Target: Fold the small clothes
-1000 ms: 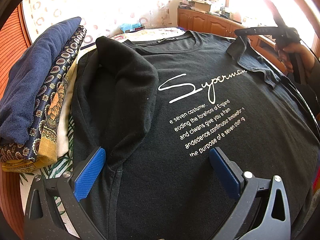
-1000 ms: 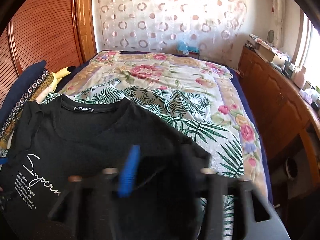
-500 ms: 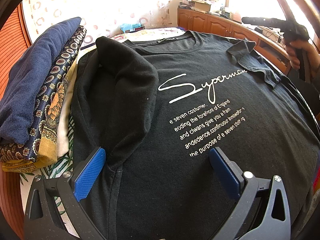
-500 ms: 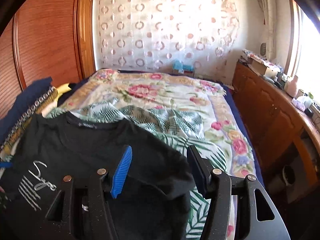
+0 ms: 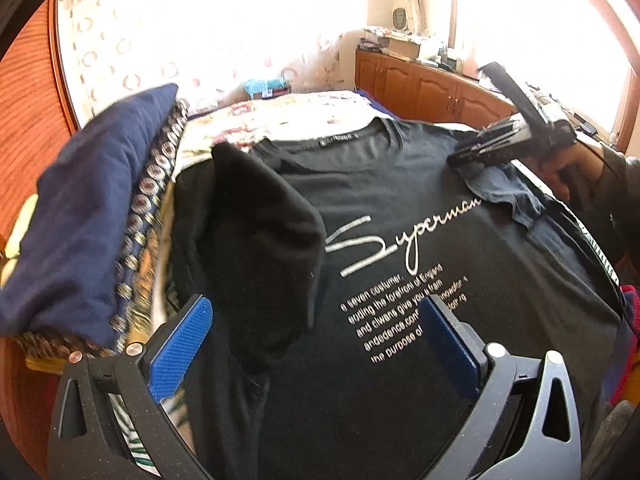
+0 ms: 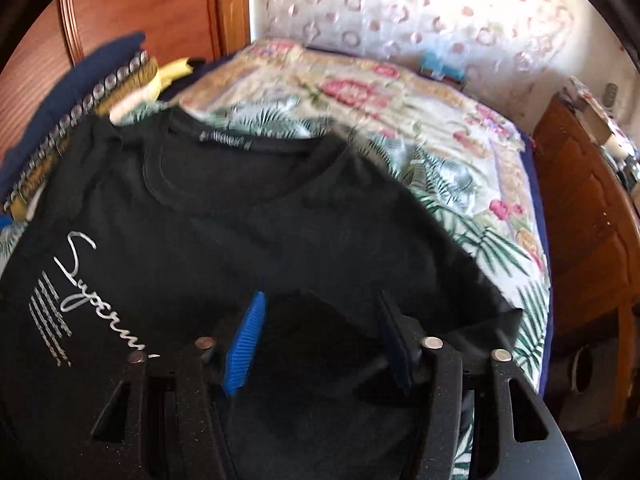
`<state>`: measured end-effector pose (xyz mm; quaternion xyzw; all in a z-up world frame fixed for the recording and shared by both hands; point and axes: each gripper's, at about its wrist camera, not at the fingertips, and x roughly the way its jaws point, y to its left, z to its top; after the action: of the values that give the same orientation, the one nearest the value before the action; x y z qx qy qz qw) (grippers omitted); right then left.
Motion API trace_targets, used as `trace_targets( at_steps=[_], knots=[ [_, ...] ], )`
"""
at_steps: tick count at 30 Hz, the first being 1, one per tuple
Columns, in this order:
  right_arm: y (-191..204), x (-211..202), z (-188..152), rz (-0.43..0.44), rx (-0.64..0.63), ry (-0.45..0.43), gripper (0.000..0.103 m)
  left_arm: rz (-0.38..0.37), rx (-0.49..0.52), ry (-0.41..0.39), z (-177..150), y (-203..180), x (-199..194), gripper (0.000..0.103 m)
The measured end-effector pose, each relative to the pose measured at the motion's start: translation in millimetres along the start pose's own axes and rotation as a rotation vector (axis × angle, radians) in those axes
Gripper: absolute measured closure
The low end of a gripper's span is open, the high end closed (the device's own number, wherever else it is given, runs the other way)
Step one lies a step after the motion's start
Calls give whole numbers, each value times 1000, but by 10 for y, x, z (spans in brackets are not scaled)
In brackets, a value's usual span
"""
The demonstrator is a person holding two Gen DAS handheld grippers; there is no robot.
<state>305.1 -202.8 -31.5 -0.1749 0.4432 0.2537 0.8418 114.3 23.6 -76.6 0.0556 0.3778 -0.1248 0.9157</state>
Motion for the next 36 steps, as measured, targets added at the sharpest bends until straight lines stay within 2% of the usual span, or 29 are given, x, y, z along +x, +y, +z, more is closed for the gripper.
trace_targets(
  at_steps=[1, 2, 4, 7, 10, 12, 14, 15, 16, 20, 24, 27, 30, 36],
  knots=[
    [11, 2, 54, 1, -21, 4, 94, 5, 2, -8, 16, 12, -21, 0],
    [28, 7, 86, 9, -40, 5, 99, 8, 1, -14, 23, 27, -37, 0],
    [38, -15, 160, 34, -65, -20, 101, 12, -8, -23, 44, 70, -46, 0],
    [114, -191, 262, 64, -101, -101, 101, 17, -27, -25, 75, 131, -14, 0],
    [170, -296, 379, 76, -103, -199, 101, 23, -38, -26, 90, 167, 11, 0],
    [179, -285, 436, 87, -87, -229, 101, 23, -43, -26, 105, 179, 31, 0],
    [183, -241, 417, 84, -58, -228, 92, 20, -50, -27, 115, 183, 49, 0],
    [152, -217, 417, 59, -37, -225, 71, 15, -50, -27, 121, 180, 60, 0],
    [107, -208, 407, 46, -14, -223, 55, 11, -46, -29, 127, 174, 65, 0],
    [151, -220, 338, 5, 22, -241, 55, 11, -22, -38, 165, 160, 55, 0],
    [465, -150, 257, 113, 11, -247, 55, 17, -42, -58, 148, 253, -47, 0],
    [784, -55, 223, 173, -42, -233, 67, 33, -64, -80, 132, 356, -180, 0],
    [1108, 92, 237, 256, -93, -210, 74, 52, -90, -101, 112, 490, -299, 0],
    [1614, 425, 359, 335, -197, -155, 74, 76, -141, -121, 53, 739, -432, 0]
  ],
)
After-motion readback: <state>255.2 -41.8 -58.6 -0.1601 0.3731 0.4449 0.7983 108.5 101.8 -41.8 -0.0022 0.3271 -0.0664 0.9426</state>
